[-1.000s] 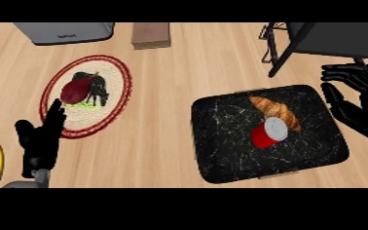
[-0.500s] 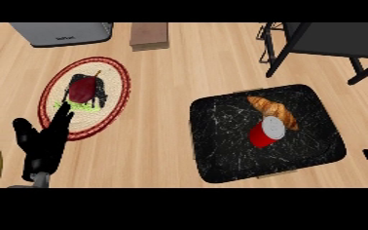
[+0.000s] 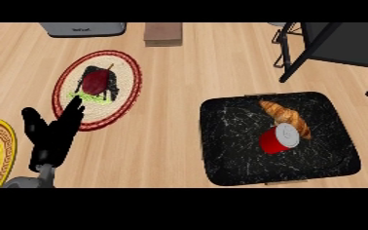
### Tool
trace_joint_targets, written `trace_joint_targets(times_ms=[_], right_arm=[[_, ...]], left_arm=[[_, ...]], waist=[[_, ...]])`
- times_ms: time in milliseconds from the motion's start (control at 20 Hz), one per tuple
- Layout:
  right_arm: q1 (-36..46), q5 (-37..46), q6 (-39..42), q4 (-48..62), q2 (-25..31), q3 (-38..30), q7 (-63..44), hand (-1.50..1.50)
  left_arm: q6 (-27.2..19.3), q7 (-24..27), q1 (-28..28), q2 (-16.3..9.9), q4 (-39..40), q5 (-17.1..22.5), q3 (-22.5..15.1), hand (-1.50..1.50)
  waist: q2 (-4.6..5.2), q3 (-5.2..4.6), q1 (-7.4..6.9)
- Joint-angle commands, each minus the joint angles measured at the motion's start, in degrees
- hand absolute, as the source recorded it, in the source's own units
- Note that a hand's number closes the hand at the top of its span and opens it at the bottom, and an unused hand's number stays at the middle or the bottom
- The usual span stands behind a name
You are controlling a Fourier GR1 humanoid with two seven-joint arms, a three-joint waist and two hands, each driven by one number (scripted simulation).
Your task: Pick the can from the tray and place it in the tiered shelf
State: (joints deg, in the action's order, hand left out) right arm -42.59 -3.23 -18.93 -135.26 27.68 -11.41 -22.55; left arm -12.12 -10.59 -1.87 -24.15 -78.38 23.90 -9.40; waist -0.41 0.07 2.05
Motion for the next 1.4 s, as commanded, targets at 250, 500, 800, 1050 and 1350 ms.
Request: trace_joint_targets(times_ms=[250,500,800,1050,1350], right_arm=[[4.4,10.0,-2.4,-13.2,8.8,2.2,-32.9,-1.50],[16.0,11.6,-4.7,-8.7,16.6,1.9,-48.8,-1.50],[23.9,13.5,-1.7,-3.6,20.3,7.8,-58.3,-1.50],[29.7,17.4,0.4,3.3,19.0,16.4,-59.6,-1.50],[32.3,22.2,2.3,6.0,15.3,22.4,-62.6,-1.50]], left_arm=[[0.7,-0.2,0.5,2.5,0.8,-2.1,-2.4,0.00],[-0.4,-2.1,-2.1,3.4,0.8,-3.8,-3.7,0.00],[2.6,-3.3,-4.4,1.6,2.3,-2.0,-1.1,0.00],[1.7,-4.4,-5.2,3.0,3.0,-2.5,-1.4,0.00],[2.3,-3.0,-3.7,2.9,3.6,-2.6,-0.3,0.00]], waist=[[0.92,-0.28,-3.44],[1.25,-0.34,-4.81],[1.26,-0.37,-4.88],[1.32,-0.32,-5.21],[0.91,-0.33,-3.78]])
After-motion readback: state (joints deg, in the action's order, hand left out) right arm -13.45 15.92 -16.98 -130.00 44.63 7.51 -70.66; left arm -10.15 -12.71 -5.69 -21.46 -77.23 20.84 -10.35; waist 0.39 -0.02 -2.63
